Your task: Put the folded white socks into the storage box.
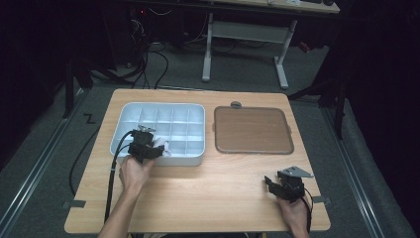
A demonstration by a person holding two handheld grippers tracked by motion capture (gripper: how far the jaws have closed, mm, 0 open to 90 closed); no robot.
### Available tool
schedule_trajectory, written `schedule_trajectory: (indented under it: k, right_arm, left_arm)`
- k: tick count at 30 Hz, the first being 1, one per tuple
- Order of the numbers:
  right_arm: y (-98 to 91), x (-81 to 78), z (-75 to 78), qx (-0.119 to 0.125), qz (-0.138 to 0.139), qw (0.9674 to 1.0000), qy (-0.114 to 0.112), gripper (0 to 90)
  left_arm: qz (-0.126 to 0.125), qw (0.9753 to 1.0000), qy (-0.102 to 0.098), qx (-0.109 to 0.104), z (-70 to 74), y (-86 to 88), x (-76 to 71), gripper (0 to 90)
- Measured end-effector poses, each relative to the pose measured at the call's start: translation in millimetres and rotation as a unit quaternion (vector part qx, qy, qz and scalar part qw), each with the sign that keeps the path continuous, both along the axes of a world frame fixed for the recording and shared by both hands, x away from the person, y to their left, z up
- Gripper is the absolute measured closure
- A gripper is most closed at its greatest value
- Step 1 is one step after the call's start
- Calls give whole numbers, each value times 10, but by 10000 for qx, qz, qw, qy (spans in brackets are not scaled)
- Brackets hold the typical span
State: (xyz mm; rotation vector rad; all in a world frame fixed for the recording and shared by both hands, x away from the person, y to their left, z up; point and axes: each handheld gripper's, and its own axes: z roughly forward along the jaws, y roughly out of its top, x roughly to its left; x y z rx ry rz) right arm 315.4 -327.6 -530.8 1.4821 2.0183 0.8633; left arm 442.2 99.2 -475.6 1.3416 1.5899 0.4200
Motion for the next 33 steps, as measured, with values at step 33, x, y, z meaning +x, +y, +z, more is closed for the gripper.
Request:
schedule_trajectory:
  k: [33]
  right_arm:
    - [1, -1, 0, 2, 29, 10000, 2, 423]
  left_arm:
    - [-318, 9993, 147, 95, 17, -52, -106, 725]
